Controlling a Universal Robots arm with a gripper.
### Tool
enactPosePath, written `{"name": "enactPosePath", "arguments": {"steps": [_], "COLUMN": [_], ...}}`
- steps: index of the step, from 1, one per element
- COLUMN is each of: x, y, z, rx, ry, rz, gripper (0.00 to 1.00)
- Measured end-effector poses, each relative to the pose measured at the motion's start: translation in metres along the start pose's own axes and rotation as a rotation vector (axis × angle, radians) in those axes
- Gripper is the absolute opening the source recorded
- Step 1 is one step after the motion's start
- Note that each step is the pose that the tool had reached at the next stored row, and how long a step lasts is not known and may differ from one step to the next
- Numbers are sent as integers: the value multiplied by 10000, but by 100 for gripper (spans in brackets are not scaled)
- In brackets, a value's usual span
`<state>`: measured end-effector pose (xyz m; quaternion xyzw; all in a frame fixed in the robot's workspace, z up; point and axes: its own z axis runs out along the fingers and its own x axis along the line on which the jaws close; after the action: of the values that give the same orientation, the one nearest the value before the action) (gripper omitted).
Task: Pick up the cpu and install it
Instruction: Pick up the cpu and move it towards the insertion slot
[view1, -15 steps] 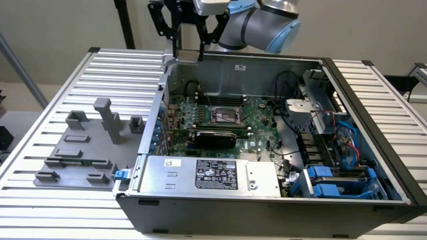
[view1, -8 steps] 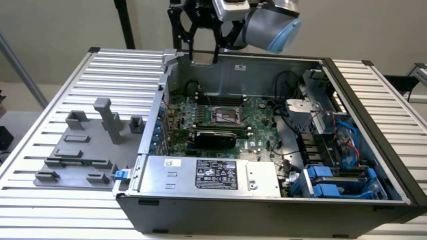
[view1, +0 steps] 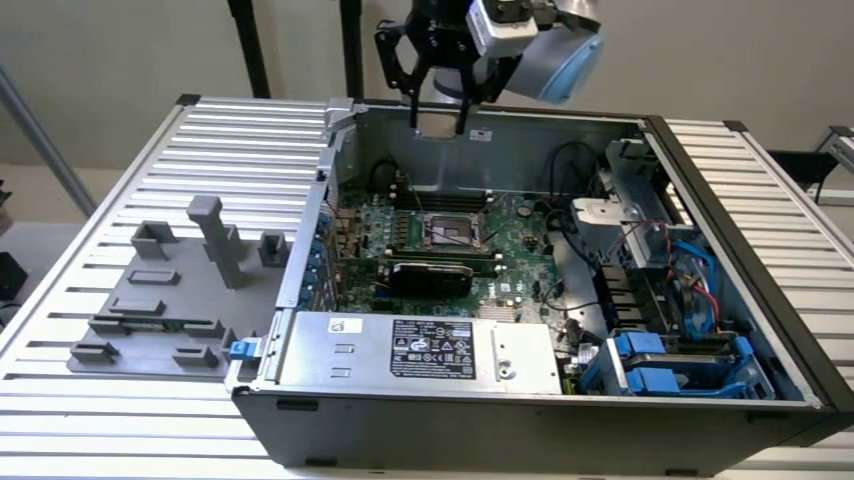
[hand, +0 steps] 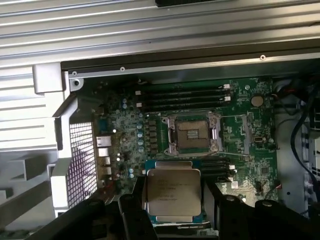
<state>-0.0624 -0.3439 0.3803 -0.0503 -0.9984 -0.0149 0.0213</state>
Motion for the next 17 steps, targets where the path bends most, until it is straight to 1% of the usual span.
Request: {"name": "enactPosePath", "arguments": {"steps": [2,7,14,17], "x": [-53,-121,-244,-315], "y": [34,146,285,324], "z": [35,113,191,214], "rx": [0,-2,-2,-3], "ry": [0,-11,-26,-27], "rz": [-4,-19,-33,-43], "gripper": [55,55,55,55]}}
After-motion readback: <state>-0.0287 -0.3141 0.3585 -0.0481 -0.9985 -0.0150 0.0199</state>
